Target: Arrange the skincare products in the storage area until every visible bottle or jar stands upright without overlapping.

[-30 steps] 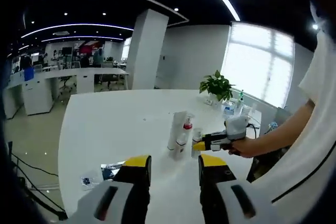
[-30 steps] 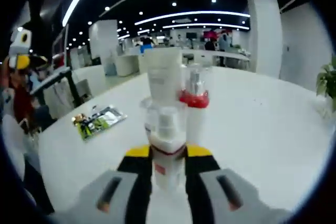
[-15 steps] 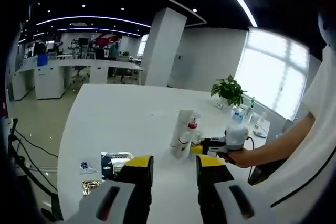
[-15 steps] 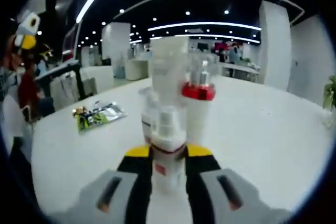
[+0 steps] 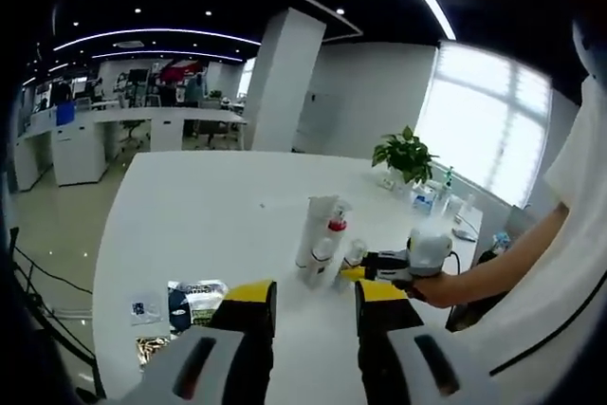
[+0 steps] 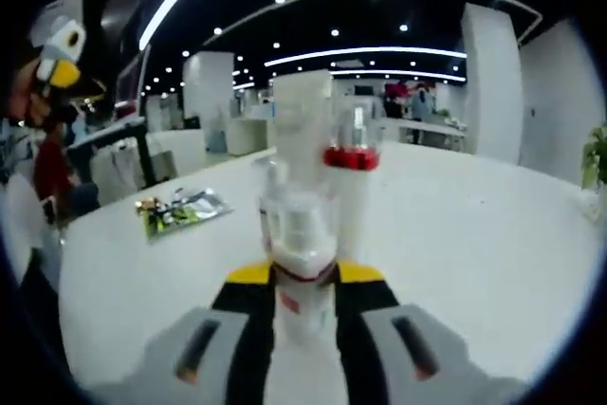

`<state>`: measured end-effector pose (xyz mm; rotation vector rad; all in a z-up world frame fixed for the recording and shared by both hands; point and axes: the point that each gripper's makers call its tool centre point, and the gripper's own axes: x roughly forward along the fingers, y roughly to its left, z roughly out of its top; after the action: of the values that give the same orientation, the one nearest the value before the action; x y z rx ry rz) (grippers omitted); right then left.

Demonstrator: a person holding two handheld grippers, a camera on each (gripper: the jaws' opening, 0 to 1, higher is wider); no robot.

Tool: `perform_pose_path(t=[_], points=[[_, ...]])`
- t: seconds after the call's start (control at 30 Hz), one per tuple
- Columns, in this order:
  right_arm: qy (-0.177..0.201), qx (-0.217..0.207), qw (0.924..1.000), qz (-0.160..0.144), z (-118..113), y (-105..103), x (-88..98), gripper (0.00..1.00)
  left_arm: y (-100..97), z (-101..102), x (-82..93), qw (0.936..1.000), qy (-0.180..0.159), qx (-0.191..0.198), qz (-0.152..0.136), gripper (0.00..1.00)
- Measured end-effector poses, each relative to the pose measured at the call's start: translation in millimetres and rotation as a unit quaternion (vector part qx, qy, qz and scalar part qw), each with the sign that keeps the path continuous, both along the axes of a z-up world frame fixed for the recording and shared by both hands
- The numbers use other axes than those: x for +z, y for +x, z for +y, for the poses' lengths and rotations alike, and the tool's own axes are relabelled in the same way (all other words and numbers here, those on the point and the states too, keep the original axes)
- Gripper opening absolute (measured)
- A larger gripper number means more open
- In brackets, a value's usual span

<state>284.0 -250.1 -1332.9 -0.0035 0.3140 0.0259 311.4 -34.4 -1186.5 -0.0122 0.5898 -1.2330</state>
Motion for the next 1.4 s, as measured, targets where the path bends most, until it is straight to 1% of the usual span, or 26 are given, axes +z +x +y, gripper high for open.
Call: perform_pose_path(t=[0.1, 0.17, 0.23, 0.27, 0.3, 0.4, 0.5, 0.57, 0.63, 0.7, 0.77, 0.83, 0.9, 0.97, 1.03, 1.17, 1.23, 1.27, 1.33, 1.4], points=[[0.003, -0.003, 1.0000, 0.001, -1.0, 1.0, -0.6, 0.21, 0.1, 0.1, -0.6, 1.0000, 0.000, -0.003, 0.002, 0.33], [0.008, -0.008, 0.9999, 0.007, -0.6, 3.0, -1.5, 0.22, 0.3, 1.5, 0.5, 1.0000, -0.002, -0.008, 0.001, 0.33], [0.008, -0.013, 0.9997, 0.021, -0.7, 2.4, -5.4, 0.22, 1.1, 4.3, 1.1, 0.9999, -0.007, -0.012, 0.004, 0.33], [0.011, -0.022, 0.9990, 0.036, -1.7, 1.0, -8.2, 0.22, 1.9, 5.9, 0.9, 0.9999, -0.008, -0.014, 0.004, 0.33], [0.013, -0.025, 0.9986, 0.044, -1.3, 0.8, -9.6, 0.22, 3.3, 8.4, 0.2, 0.9998, -0.008, -0.017, 0.005, 0.33], [0.012, -0.027, 0.9978, 0.059, 1.8, 0.4, -13.7, 0.27, 8.3, 16.0, -1.0, 0.9997, -0.007, -0.023, 0.006, 0.33], [0.007, -0.029, 0.9959, 0.086, 5.1, -3.7, -25.3, 0.28, 14.7, 22.9, 0.7, 0.9996, -0.013, -0.023, 0.007, 0.33], [0.009, -0.039, 0.9944, 0.097, 3.8, -6.1, -31.5, 0.27, 17.8, 27.1, 1.1, 0.9996, -0.013, -0.023, 0.005, 0.33], [0.009, -0.047, 0.9941, 0.098, 2.1, -6.3, -32.5, 0.24, 19.0, 31.0, 1.0, 0.9996, -0.013, -0.025, 0.004, 0.33], [0.003, -0.054, 0.9929, 0.106, 0.6, -6.8, -33.2, 0.21, 19.7, 34.9, -0.2, 0.9996, -0.011, -0.027, 0.003, 0.33], [0.006, -0.056, 0.9926, 0.108, 0.2, -6.6, -32.3, 0.20, 20.2, 37.0, -1.3, 0.9996, -0.007, -0.028, 0.003, 0.33], [0.012, -0.058, 0.9914, 0.117, -1.5, -6.7, -32.4, 0.20, 20.8, 36.8, -0.4, 0.9997, -0.007, -0.023, 0.003, 0.33], [0.006, -0.052, 0.9915, 0.119, -2.1, -6.8, -32.0, 0.20, 20.4, 35.4, 1.0, 0.9997, -0.010, -0.020, 0.003, 0.33], [0.011, -0.046, 0.9916, 0.120, -5.1, -5.2, -31.3, 0.20, 16.8, 30.9, 6.0, 0.9998, -0.018, -0.013, 0.003, 0.33], [0.008, -0.041, 0.9916, 0.123, -8.3, -3.1, -31.9, 0.20, 10.1, 25.7, 9.8, 0.9997, -0.022, -0.011, 0.003, 0.33], [0.007, -0.031, 0.9915, 0.126, -13.0, 2.2, -34.0, 0.19, -3.8, 20.8, 9.5, 0.9998, -0.019, -0.008, -0.001, 0.33], [-0.007, -0.015, 0.9898, 0.142, -12.2, 2.2, -41.8, 0.17, -11.7, 24.0, 7.6, 0.9999, -0.012, -0.002, -0.003, 0.33], [-0.010, -0.012, 0.9894, 0.144, -12.1, 2.5, -43.8, 0.17, -13.8, 25.7, 7.2, 0.9999, -0.010, 0.002, -0.003, 0.33], [0.005, -0.015, 0.9904, 0.137, -11.4, 5.0, -42.8, 0.16, -18.3, 31.5, 7.1, 0.9999, -0.008, 0.013, -0.001, 0.33], [0.012, -0.018, 0.9902, 0.138, -12.4, 7.7, -44.3, 0.17, -20.6, 36.3, 6.4, 0.9997, -0.005, 0.022, 0.000, 0.33]])
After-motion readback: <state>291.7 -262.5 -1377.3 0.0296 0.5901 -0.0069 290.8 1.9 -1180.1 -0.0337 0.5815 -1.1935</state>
